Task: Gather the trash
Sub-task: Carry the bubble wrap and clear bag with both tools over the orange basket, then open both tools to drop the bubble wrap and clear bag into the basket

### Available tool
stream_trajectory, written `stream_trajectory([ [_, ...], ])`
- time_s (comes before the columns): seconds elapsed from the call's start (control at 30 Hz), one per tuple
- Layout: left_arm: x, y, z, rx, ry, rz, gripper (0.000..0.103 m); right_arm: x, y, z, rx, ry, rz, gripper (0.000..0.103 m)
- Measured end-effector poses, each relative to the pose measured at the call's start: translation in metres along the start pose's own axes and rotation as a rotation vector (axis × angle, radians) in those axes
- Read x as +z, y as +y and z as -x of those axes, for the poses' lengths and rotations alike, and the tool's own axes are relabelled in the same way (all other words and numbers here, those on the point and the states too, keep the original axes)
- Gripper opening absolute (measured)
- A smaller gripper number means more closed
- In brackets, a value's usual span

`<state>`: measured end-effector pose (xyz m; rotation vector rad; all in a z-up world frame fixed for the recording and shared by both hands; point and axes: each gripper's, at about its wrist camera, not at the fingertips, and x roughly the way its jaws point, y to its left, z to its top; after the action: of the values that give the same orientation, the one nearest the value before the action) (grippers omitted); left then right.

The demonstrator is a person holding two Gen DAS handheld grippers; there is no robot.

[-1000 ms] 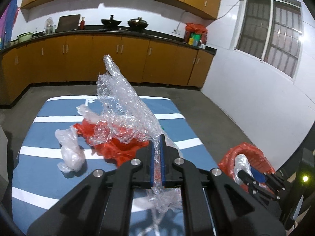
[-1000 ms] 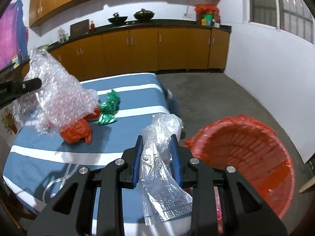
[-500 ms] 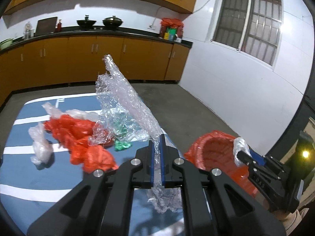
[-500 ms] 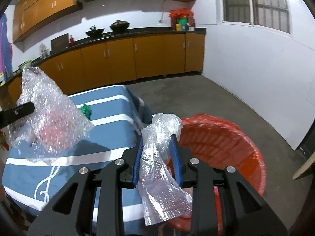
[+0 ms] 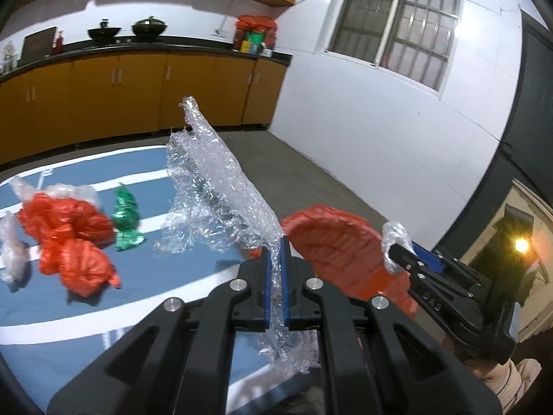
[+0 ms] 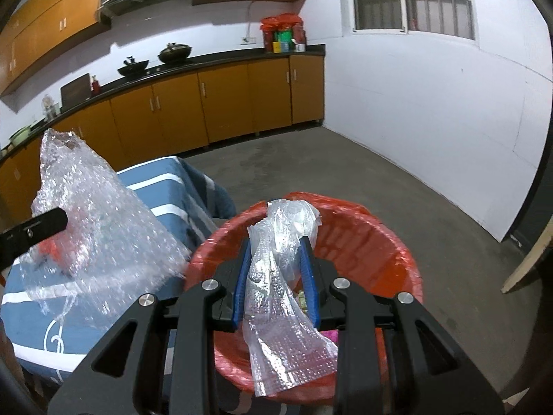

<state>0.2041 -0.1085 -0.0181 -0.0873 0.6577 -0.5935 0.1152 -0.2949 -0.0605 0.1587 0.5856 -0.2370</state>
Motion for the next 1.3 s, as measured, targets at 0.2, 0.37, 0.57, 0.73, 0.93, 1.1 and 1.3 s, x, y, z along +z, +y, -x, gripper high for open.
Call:
stream_trajectory([
  [0.2,-0.004,-0.026,-0.018,-0.053,0.022,-0.039,0.006,0.000,-0.020,-0.002,-0.017,0.004,-0.044,0.029],
  [0.37,-0.007,-0.041,-0.034,-0.081,0.042,-0.062,0.006,0.002,-0.032,-0.005,-0.029,0.002,-0.068,0.028],
  [0.57,-0.013,-0.052,-0.054,-0.105,0.072,-0.079,0.006,0.005,-0.050,-0.010,-0.033,0.002,-0.098,0.028],
  [0.73,-0.016,-0.059,-0.067,-0.113,0.095,-0.089,0.007,0.005,-0.057,-0.015,-0.032,0.005,-0.114,0.028],
  [0.93,-0.022,-0.059,-0.081,-0.107,0.125,-0.084,0.022,0.005,-0.059,-0.019,-0.017,0.013,-0.133,0.030],
  [1.1,-0.025,-0.050,-0.080,-0.086,0.133,-0.062,0.029,0.001,-0.060,-0.017,-0.021,0.006,-0.131,0.048],
  [1.3,-0.027,-0.023,-0.061,0.005,0.100,-0.033,0.049,-0.002,-0.057,-0.011,-0.040,0.001,-0.125,0.058],
])
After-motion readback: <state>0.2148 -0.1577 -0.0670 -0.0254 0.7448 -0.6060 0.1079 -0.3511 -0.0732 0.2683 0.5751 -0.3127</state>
